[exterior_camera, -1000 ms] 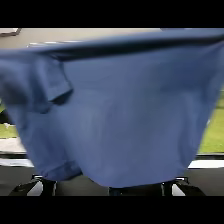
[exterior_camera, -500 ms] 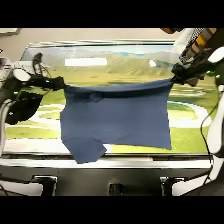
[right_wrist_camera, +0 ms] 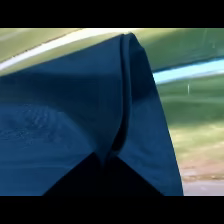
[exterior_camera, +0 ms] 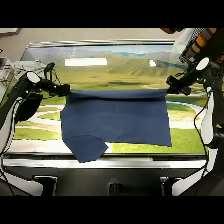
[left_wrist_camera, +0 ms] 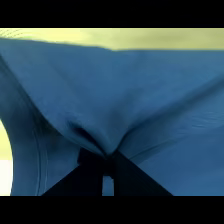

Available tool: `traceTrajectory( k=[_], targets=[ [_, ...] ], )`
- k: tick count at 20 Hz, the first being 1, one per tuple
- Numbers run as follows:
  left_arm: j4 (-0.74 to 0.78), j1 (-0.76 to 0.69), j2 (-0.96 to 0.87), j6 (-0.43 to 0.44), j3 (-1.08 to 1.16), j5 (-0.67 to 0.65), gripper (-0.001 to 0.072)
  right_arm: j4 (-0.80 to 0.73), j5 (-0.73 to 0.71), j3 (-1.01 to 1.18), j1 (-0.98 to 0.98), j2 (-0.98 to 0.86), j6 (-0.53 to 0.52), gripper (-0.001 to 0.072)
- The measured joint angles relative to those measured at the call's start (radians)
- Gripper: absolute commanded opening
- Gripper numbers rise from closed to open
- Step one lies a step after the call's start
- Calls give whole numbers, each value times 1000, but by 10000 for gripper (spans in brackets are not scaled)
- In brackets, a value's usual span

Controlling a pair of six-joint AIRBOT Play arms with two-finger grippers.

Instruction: Fold the clothes and pants, and hang the long-sleeved shirts on hangers.

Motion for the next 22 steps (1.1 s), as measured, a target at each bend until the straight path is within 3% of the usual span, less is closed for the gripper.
traceTrajectory(
  k=[4, 11, 12, 13, 14, 15, 22],
  targets=[
    [21, 6, -7, 3, 0, -150, 21, -35, 93, -13, 0, -12, 0, 27],
    [44, -6, -35, 3, 0, -222, 48, -53, 163, -93, 0, -43, 6, 31],
    [45, -7, -40, 0, 0, -225, 148, -54, 164, -97, 0, -49, 8, 71],
    [45, -8, -45, -9, 0, -227, 339, -54, 168, -100, 0, -54, 8, 189],
    [46, -8, -48, -26, 0, -231, 626, -57, 173, -102, 0, -59, 8, 313],
    [46, -8, -49, -37, 0, -234, 687, -58, 175, -104, 0, -61, 7, 381],
    [47, 85, 83, -67, -86, -312, 686, -151, 174, -142, -33, 71, -92, 377]
  ],
)
